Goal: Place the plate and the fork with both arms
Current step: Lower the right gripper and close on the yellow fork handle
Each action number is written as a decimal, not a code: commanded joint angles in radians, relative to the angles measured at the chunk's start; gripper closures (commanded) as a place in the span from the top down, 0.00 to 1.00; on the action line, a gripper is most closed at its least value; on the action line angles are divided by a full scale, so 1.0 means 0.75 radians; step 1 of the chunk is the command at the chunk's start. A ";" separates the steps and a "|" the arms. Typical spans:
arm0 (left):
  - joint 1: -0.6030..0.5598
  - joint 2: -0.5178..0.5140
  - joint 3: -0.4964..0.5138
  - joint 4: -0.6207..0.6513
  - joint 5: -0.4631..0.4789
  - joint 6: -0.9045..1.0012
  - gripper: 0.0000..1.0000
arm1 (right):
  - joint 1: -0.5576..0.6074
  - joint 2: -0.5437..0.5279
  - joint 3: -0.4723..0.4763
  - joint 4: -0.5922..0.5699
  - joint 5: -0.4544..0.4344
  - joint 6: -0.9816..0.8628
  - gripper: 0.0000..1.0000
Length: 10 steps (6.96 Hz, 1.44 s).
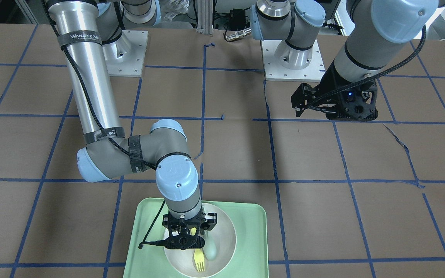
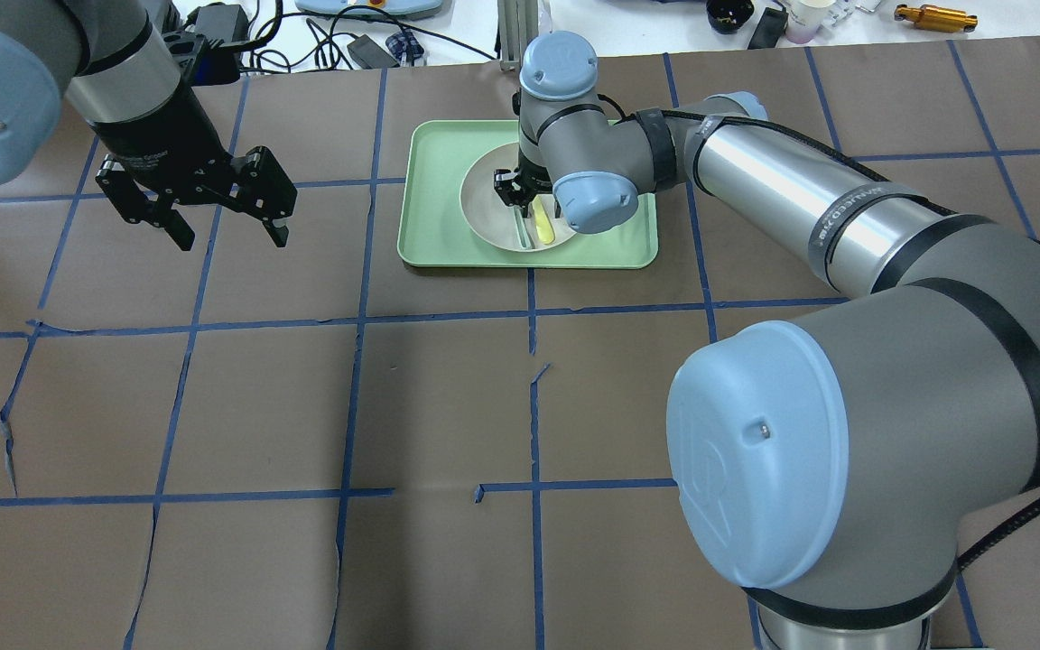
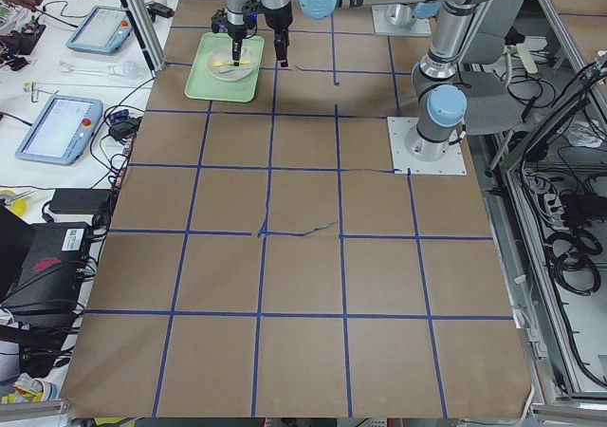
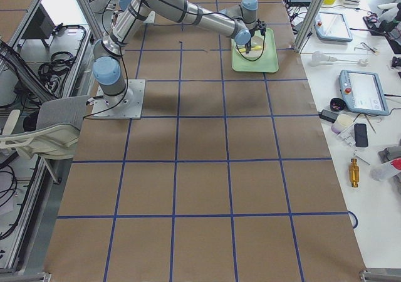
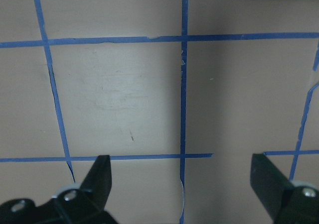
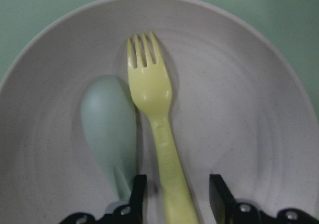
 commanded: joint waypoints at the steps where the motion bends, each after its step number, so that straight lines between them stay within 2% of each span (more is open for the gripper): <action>1: 0.000 -0.001 0.000 0.000 0.000 0.000 1.00 | 0.004 -0.001 0.000 0.001 -0.004 0.002 0.50; 2: 0.000 -0.001 0.000 0.000 0.000 0.000 1.00 | 0.004 -0.001 0.000 0.001 -0.004 -0.002 0.45; 5: 0.000 -0.001 0.000 0.000 0.000 0.000 1.00 | 0.004 0.001 0.004 -0.001 -0.004 0.000 0.44; 6: 0.000 -0.001 0.000 0.000 0.000 0.000 1.00 | 0.004 -0.001 0.004 -0.001 -0.004 -0.002 0.31; 9: 0.000 -0.001 0.000 0.000 -0.002 -0.002 1.00 | 0.004 -0.003 0.006 0.003 -0.004 -0.008 0.17; 10: 0.000 -0.001 0.000 0.000 -0.002 -0.002 1.00 | 0.004 -0.009 0.004 0.009 -0.004 -0.006 0.17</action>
